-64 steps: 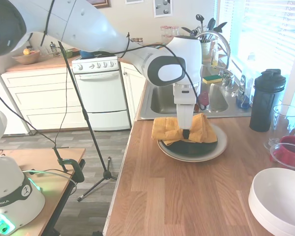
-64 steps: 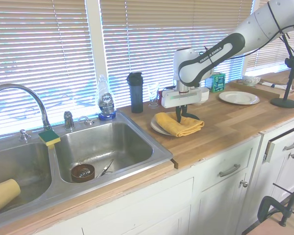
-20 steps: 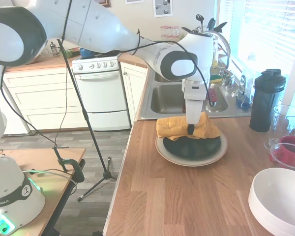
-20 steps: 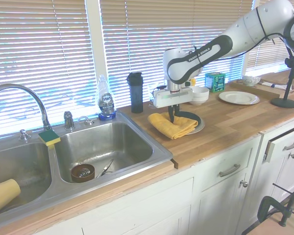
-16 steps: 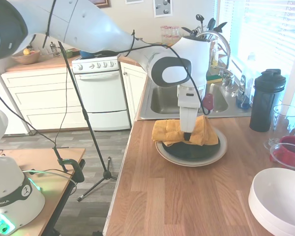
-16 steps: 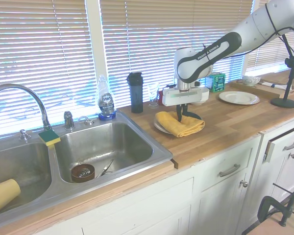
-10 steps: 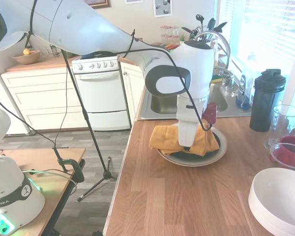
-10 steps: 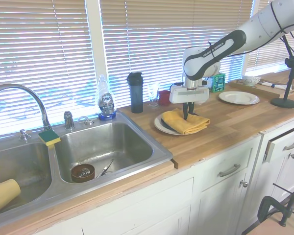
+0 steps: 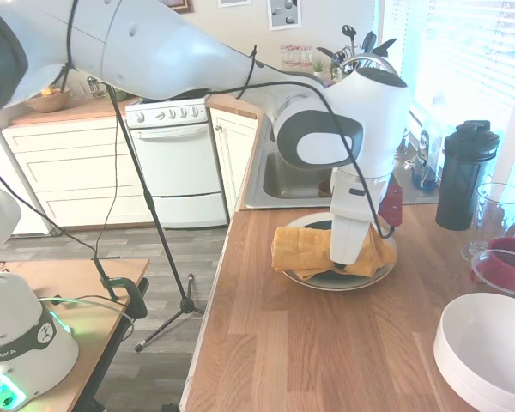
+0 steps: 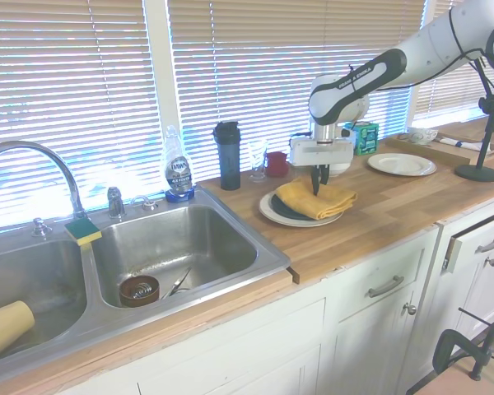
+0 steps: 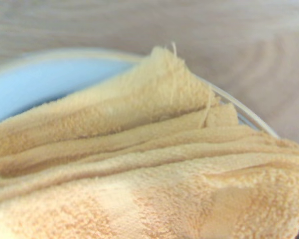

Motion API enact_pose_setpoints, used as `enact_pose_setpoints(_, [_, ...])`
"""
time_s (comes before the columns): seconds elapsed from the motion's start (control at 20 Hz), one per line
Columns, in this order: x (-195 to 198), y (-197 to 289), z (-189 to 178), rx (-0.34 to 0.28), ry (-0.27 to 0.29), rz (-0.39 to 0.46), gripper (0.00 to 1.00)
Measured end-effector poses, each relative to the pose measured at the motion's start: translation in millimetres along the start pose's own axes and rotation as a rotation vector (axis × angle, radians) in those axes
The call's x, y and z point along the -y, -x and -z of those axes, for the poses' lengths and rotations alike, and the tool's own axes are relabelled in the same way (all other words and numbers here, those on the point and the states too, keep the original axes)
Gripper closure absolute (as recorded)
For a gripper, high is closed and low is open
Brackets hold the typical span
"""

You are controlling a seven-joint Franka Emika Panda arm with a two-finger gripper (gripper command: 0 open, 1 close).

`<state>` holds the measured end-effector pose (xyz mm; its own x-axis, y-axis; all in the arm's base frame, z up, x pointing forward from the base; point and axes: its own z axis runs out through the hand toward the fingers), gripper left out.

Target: Wipe the blue plate in counterclockwise motion

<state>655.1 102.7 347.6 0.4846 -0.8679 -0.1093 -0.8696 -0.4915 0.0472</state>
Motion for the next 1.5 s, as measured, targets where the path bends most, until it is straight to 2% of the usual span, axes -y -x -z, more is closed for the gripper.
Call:
enact_pose_setpoints(0.3, [33,23,1,-0.003,0.015,0.042,1.00])
enact_pose_setpoints(0.65, [27,13,2,-0.012,0.000,0.031,1.00])
enact_pose_setpoints(0.85, [-2,2,26,-0.041,-0.059,0.013,1.00])
enact_pose_setpoints(1.1, [-70,-30,61,-0.039,-0.113,-0.033,1.00])
enact_pose_setpoints(1.25, [-101,-60,56,-0.012,-0.118,-0.060,1.00])
enact_pose_setpoints(1.5, [-128,-103,21,0.030,-0.107,-0.096,1.00])
